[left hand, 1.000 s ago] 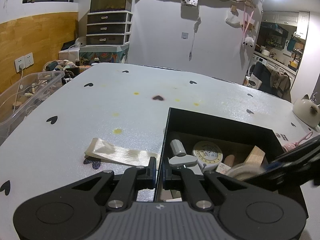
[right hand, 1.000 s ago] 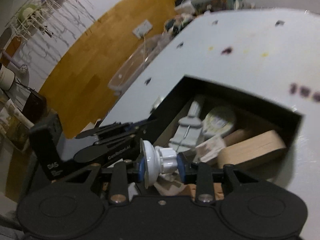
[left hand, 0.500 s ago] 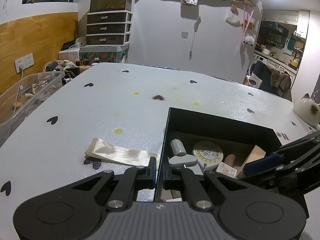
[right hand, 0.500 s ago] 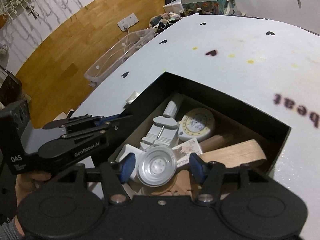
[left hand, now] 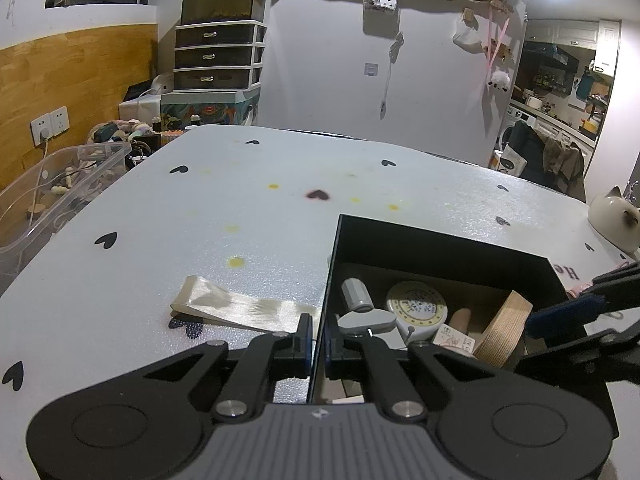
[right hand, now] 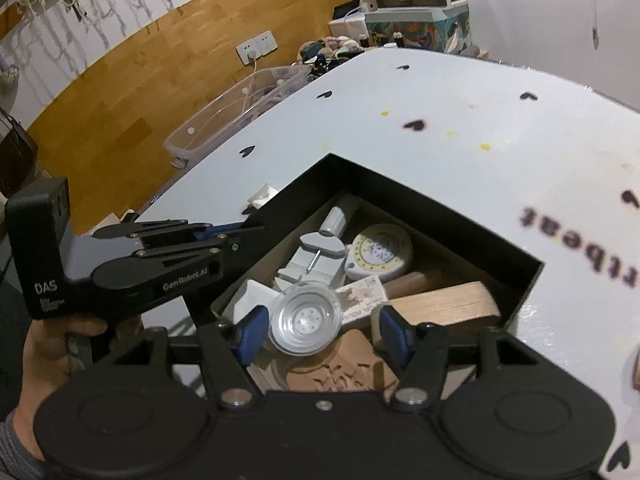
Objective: Organize rigid objects
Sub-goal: 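Carry the white suction-cup piece into the black box and release it, then withdraw the right gripper from the box toward the pink eyelash curler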
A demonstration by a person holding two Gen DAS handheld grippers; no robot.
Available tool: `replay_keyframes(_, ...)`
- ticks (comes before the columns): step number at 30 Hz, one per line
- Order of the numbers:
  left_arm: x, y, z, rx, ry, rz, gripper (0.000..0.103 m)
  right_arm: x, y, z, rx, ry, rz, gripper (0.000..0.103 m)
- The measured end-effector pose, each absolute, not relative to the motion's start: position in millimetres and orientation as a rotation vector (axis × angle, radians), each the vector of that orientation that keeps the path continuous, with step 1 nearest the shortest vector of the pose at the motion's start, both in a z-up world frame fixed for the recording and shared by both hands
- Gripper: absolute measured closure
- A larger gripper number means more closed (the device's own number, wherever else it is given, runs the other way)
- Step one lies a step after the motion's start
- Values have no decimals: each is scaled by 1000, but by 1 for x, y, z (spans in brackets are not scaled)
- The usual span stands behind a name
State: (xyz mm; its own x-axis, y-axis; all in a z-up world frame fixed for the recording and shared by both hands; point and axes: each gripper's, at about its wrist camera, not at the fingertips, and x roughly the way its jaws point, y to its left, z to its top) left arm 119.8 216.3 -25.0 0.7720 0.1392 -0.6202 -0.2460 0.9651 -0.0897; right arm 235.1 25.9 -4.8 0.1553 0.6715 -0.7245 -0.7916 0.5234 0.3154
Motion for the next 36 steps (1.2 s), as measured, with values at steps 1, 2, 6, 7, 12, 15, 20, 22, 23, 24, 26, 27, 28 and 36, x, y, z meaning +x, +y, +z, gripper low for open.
replay_keyframes(1, 120, 217, -25, -170, 657, 210, 98, 234, 24, -3, -152, 942, 1052, 39)
replay_keyframes(2, 120, 217, -25, -170, 657, 210, 98, 233, 23, -1, -153, 938, 1050, 38)
replay_keyframes(6, 120, 217, -26, -168, 658, 211, 98, 228, 17, 5, -161, 919, 1035, 36)
replay_keyframes(7, 120, 217, -26, -168, 657, 211, 98, 227, 15, 7, -164, 913, 1033, 34)
replay_keyframes(12, 120, 218, -26, -171, 657, 211, 98, 218, 5, 20, -161, 879, 1030, 30)
replay_keyframes(15, 119, 219, -26, -173, 657, 213, 98, 213, -1, 28, -151, 859, 1031, 26)
replay_keyframes(20, 119, 219, -26, -173, 657, 214, 98, 204, -12, 39, -150, 818, 1019, 20)
replay_keyframes(22, 119, 219, -26, -173, 657, 213, 98, 202, -16, 42, -149, 805, 1006, 17)
replay_keyframes(23, 119, 219, -26, -173, 657, 213, 98, 201, -19, 44, -149, 798, 1000, 16)
replay_keyframes(24, 119, 219, -26, -172, 657, 213, 98, 200, -21, 45, -150, 790, 996, 13)
replay_keyframes(26, 119, 219, -26, -172, 657, 213, 98, 197, -26, 48, -154, 770, 986, 9)
replay_keyframes(27, 119, 219, -26, -172, 657, 213, 98, 196, -28, 50, -156, 759, 982, 7)
replay_keyframes(28, 119, 219, -26, -173, 657, 213, 98, 195, -31, 51, -157, 747, 979, 5)
replay_keyframes(36, 119, 219, -26, -172, 657, 213, 98, 187, -63, 67, -127, 642, 913, 0)
